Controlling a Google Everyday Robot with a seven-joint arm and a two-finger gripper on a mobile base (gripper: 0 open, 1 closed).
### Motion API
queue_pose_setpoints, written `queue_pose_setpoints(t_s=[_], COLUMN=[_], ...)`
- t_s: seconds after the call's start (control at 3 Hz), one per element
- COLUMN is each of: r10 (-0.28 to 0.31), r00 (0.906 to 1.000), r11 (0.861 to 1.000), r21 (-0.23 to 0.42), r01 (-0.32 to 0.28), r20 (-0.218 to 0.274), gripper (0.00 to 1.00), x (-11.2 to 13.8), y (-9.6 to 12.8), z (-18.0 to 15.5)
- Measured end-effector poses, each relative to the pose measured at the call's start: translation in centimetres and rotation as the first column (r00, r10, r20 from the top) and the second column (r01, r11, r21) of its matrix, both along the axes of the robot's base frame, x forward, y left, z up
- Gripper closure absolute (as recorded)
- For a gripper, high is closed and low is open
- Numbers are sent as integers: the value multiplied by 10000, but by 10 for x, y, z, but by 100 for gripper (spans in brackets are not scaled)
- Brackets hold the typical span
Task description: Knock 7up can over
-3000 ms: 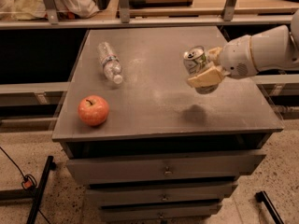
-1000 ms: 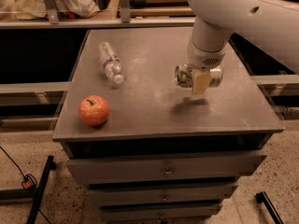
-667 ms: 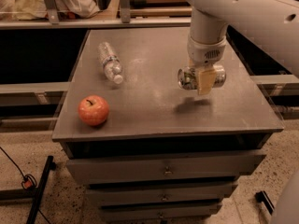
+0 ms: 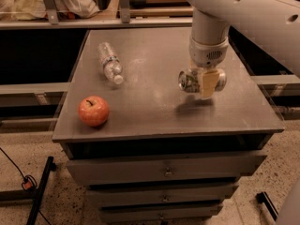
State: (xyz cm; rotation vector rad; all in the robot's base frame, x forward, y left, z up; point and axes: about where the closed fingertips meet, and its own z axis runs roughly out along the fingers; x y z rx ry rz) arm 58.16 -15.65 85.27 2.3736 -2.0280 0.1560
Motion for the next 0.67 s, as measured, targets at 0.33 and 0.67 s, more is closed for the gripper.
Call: queue_pose_setpoints(t_s=[0.33,0.67], r10=[9,9], r00=[10000,10000], r11=[10000,10000], r21=[38,39], r01=[-9,-9], r20=[92,93], gripper=[0,0], x=[2,2], y=[1,1], z=[0,0])
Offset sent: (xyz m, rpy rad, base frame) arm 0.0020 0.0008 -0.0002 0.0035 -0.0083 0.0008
